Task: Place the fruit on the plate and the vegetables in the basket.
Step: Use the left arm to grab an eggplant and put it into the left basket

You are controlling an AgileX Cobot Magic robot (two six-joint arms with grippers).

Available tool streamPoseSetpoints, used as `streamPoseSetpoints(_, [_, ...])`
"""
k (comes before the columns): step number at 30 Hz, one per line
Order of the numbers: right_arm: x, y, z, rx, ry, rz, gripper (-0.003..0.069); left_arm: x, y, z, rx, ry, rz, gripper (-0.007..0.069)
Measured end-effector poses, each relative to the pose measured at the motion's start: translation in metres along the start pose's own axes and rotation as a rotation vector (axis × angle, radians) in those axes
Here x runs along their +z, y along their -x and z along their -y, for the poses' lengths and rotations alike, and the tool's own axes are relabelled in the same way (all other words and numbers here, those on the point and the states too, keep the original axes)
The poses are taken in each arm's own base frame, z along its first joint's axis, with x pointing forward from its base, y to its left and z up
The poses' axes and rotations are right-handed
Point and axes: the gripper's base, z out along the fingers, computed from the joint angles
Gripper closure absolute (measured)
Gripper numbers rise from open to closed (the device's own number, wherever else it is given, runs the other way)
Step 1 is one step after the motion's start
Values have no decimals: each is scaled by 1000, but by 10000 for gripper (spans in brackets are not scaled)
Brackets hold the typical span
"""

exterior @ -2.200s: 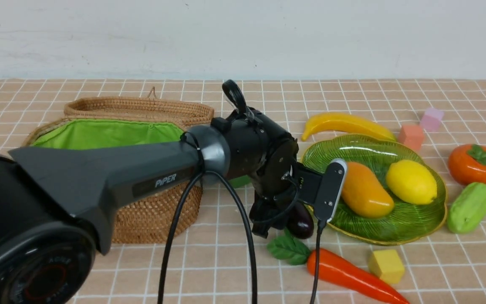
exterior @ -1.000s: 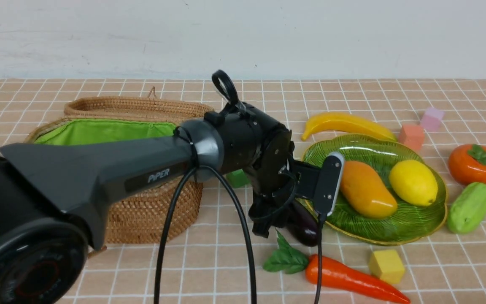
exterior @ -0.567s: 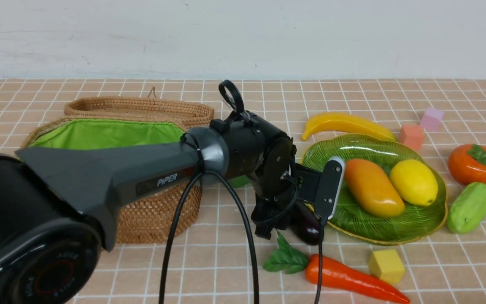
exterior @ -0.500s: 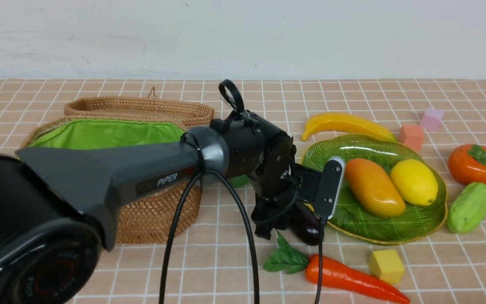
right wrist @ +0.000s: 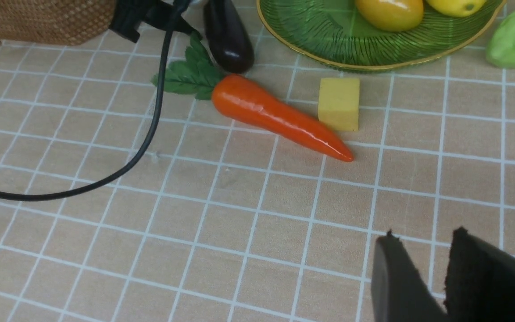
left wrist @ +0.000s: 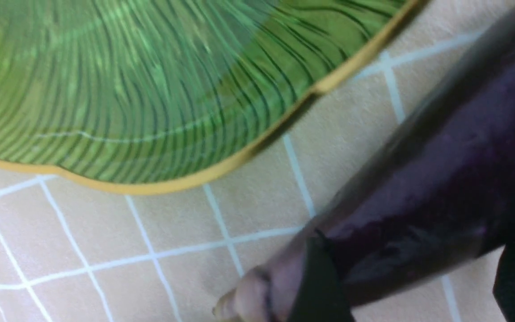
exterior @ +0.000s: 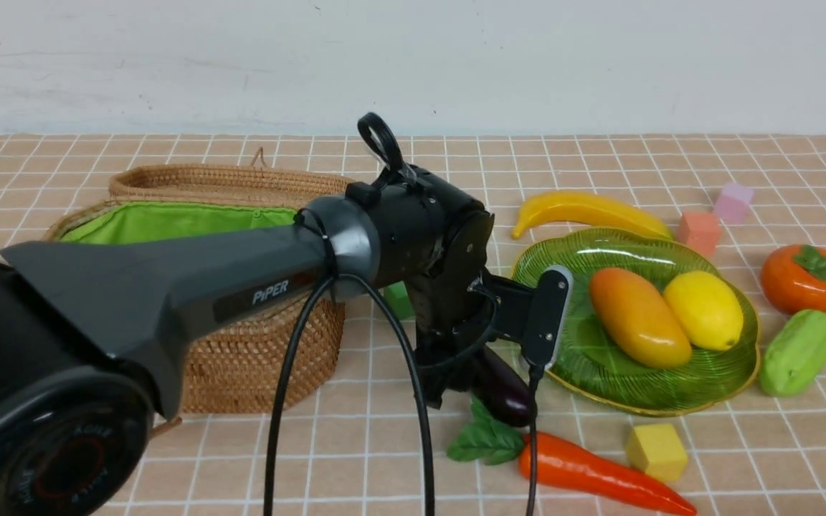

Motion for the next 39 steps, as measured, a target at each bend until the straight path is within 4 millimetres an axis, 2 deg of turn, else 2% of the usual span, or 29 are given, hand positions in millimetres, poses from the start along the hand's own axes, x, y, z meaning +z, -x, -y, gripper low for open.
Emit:
streamPoseSetpoints(12, [0,0,0,2,3,0,455,9,5,-5,-17,79,63,146])
streamPoseSetpoints(25, [0,0,-1,10,16,-1,455,22,6,-4,-21,85,70,165])
streamPoseSetpoints(30, [0,0,-2,11,19,-2,456,22,4,-2,0,68,43,268])
streamPoseSetpoints(34, [0,0,-2,12,20,-2,456,21,3,-1,-7,50,13,271])
streamPoseSetpoints(39, [0,1,-2,12,20,7,455,3,-7,5,-23,-18,-103,279])
